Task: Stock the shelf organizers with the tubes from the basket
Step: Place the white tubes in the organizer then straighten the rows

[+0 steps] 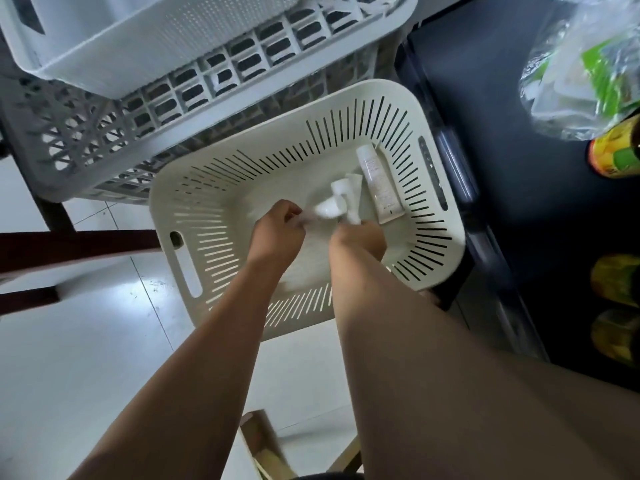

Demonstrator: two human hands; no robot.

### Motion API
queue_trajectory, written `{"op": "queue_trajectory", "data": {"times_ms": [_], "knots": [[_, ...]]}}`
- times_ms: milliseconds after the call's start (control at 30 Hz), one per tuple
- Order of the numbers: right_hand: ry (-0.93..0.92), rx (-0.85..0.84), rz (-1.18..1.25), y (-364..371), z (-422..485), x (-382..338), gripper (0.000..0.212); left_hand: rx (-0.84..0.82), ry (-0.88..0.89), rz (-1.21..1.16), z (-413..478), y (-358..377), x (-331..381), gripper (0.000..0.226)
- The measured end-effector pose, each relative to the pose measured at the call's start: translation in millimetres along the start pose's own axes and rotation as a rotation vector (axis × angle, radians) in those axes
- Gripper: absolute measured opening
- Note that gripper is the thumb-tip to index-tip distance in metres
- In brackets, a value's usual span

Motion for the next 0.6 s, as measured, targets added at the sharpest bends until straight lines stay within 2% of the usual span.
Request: {"op": "queue_trajectory", "data": {"times_ms": [33,67,100,133,200,233,300,400,467,533,600], "knots": [[-0.004,-0.029,0.008,-0.3,-0.1,-3.2,0.027,0.04,-0.012,-0.04,-2.3,-3.0,-0.6,0.009],[0.003,-0.069,0.022,-1.3,-0.7,-6.0,0.032,0.088,-0.026,-0.065,-2.6,-5.2,-1.8,0.021],[0.001,-0.071,0.047,-3.6,-0.6,-8.9,0.035,0.118,-0.036,-0.051,-1.0,-7.0,-2.6,0.034],[-0.018,-0.027,0.067,-5.0,1.3,-10.1,0.033,0.128,-0.019,-0.005,1.1,-8.6,-1.5,0.037],[-0.089,0.081,0.083,-6.7,0.9,-12.3,0.016,0.097,0.002,0.071,7.4,-8.8,-0.4,0.014],[-0.12,0.108,0.11,-6.6,-0.9,-11.9,0.016,0.078,0.014,0.093,10.9,-7.3,-0.6,0.023],[-0.144,0.106,0.204,-5.7,-4.7,-11.7,0.035,0.056,0.032,0.1,12.6,-3.3,0.3,0.05],[-0.139,0.095,0.327,-7.5,-0.3,-12.8,0.052,0.101,0.006,0.035,14.1,5.1,-3.8,0.063],[-0.016,0.014,0.434,-7.0,3.8,-11.5,0.044,0.117,-0.123,-0.065,16.0,9.2,-12.5,0.06],[0.103,-0.111,0.518,-6.7,4.9,-10.3,0.026,0.127,-0.252,-0.128,13.1,12.5,-14.0,0.036],[0.142,-0.201,0.596,-7.8,2.1,-11.4,0.022,0.135,-0.271,-0.121,10.3,14.5,-12.8,0.018]]}}
Point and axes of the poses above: each hand's wrist, its own z-axis towards the middle knuckle, its own y-axis out of the palm, x = y × z, the point moved 3 cm from there along z, towards the middle knuckle, and after that the axes turned 11 degrees about y, right-handed, at the moved point
